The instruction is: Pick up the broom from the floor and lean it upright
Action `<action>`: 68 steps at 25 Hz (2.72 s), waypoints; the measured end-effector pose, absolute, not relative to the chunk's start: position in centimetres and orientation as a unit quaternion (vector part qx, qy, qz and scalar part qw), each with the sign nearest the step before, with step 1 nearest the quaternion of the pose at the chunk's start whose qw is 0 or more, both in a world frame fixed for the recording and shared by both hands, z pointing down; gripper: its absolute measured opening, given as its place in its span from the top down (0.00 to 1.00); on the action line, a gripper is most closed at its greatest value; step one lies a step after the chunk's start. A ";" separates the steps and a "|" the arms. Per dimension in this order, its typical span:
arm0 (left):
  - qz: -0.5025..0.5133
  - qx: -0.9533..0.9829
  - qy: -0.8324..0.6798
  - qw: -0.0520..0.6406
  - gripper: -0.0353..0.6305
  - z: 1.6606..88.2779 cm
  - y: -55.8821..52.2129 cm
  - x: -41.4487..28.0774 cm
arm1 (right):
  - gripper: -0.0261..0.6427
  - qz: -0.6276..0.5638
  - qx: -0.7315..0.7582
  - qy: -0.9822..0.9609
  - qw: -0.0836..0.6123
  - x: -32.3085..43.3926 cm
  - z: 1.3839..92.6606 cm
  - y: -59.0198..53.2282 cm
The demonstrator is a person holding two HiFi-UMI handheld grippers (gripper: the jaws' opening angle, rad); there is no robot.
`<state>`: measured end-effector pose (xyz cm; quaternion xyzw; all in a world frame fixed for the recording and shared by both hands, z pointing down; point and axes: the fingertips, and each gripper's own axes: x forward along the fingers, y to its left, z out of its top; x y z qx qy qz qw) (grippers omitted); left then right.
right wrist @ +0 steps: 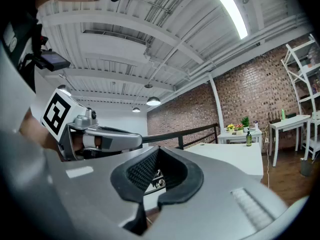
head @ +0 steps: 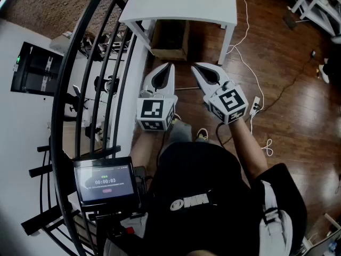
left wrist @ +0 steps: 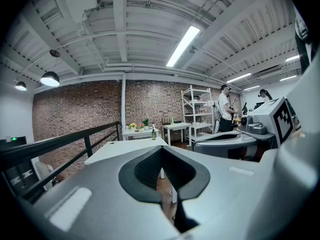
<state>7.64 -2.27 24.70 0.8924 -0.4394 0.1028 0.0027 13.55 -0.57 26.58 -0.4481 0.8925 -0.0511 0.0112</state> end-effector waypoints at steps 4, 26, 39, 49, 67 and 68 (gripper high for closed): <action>0.105 0.886 -0.451 0.008 0.93 25.4 -3.8 6.5 | 0.95 -0.056 -0.438 0.897 0.003 12.5 27.3 -2.1; 0.132 0.855 -0.481 0.140 0.93 34.1 -10.0 -12.5 | 0.62 -0.114 -0.290 0.918 -0.247 -5.8 38.6 -4.4; 0.220 0.795 -0.487 0.288 0.93 40.1 -1.5 -15.9 | 0.64 -0.229 -0.186 0.866 -0.405 -5.8 51.2 4.2; 0.252 0.754 -0.486 0.362 0.93 50.8 4.5 -21.2 | 0.65 -0.202 -0.129 0.823 -0.515 -10.9 64.8 9.5; 0.252 0.725 -0.489 0.416 0.93 69.1 7.7 -24.7 | 0.65 -0.146 -0.049 0.763 -0.628 -12.8 91.7 12.9; 0.250 0.723 -0.491 0.416 0.93 69.1 7.6 -24.8 | 0.65 -0.148 -0.046 0.760 -0.631 -12.9 92.1 13.1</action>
